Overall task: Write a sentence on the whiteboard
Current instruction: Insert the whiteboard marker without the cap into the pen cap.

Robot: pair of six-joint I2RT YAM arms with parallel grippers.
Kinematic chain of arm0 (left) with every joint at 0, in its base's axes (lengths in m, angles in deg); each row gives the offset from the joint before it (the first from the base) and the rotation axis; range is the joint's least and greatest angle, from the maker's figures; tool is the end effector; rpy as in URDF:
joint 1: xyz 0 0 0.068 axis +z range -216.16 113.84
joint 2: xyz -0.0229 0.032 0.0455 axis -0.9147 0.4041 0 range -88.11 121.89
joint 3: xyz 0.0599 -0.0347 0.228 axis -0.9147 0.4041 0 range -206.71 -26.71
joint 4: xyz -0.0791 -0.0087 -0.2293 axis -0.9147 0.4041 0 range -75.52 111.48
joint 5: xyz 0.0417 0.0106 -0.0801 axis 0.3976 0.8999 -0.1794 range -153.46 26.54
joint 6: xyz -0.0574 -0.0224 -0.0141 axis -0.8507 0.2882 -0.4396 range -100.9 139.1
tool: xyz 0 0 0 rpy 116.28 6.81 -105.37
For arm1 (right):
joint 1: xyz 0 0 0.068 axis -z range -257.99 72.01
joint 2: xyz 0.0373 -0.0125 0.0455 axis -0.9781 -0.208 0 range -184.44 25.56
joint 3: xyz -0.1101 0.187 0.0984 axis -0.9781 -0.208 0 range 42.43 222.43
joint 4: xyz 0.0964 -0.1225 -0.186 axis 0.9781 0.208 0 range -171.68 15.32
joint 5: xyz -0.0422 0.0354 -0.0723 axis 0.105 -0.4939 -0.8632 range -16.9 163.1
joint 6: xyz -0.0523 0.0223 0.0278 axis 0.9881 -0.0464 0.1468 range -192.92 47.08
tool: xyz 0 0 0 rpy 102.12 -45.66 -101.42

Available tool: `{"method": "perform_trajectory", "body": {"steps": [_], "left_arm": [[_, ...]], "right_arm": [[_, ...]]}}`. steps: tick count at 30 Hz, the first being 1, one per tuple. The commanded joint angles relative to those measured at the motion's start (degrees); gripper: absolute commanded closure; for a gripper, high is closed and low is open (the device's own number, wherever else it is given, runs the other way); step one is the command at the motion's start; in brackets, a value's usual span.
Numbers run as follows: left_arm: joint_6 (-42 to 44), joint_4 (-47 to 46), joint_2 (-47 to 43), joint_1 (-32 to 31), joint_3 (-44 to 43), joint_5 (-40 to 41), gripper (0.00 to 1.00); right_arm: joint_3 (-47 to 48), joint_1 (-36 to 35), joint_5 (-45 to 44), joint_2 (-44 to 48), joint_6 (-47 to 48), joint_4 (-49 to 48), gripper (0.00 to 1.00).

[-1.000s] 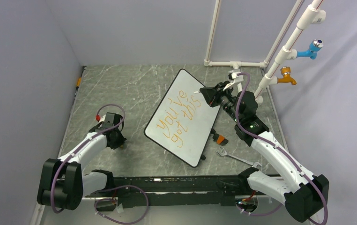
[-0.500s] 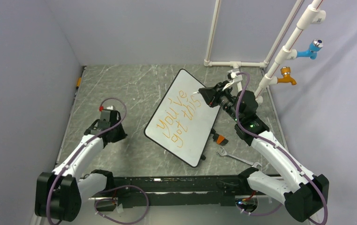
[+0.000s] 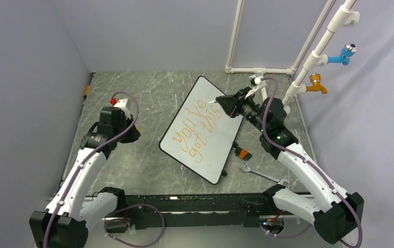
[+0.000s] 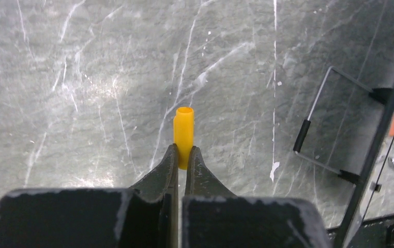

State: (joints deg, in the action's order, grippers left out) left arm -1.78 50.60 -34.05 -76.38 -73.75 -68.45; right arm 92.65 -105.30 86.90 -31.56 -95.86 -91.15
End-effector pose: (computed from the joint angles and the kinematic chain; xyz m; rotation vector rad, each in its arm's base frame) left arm 0.2020 -0.0407 0.2466 -0.1742 2.3434 -0.3717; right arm 0.2147 0.1239 0.3430 -0.2603 1.5723 0.8752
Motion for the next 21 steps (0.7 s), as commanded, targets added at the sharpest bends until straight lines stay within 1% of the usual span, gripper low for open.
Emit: {"method": "perform_trajectory", "body": {"steps": [1,4,7,9,13,18,21], "left_arm": [[8.06,2.79,-0.98,-0.15,-5.06,-3.77,1.0],[11.3,3.71,-0.26,-0.15,-7.55,-3.37,1.0],[13.68,3.78,0.67,-0.15,-9.15,-4.8,1.0],[14.59,2.79,0.93,-0.15,-9.31,-5.81,1.0],[15.85,1.61,1.77,-0.15,-10.18,-4.7,1.0],[15.31,-5.87,0.25,-0.49,-7.11,-2.78,1.0],[17.84,-8.01,-0.61,-1.1,-7.31,-5.74,1.0]], "right_arm": [[3.02,-0.1,2.53,-0.32,-1.36,-1.51,1.0],[3.26,-0.06,3.06,-0.52,-1.62,-1.44,1.0],[3.52,-0.1,3.4,-0.69,-1.69,-1.26,1.0],[3.7,-0.07,3.66,-0.65,-1.76,-1.0,1.0],[3.51,-0.01,3.88,-0.62,-1.89,-0.72,1.0],[3.39,-0.16,4.4,-1.27,-2.24,-0.87,1.0],[3.66,-0.2,4.74,-1.84,-2.38,-0.9,1.0]]}}
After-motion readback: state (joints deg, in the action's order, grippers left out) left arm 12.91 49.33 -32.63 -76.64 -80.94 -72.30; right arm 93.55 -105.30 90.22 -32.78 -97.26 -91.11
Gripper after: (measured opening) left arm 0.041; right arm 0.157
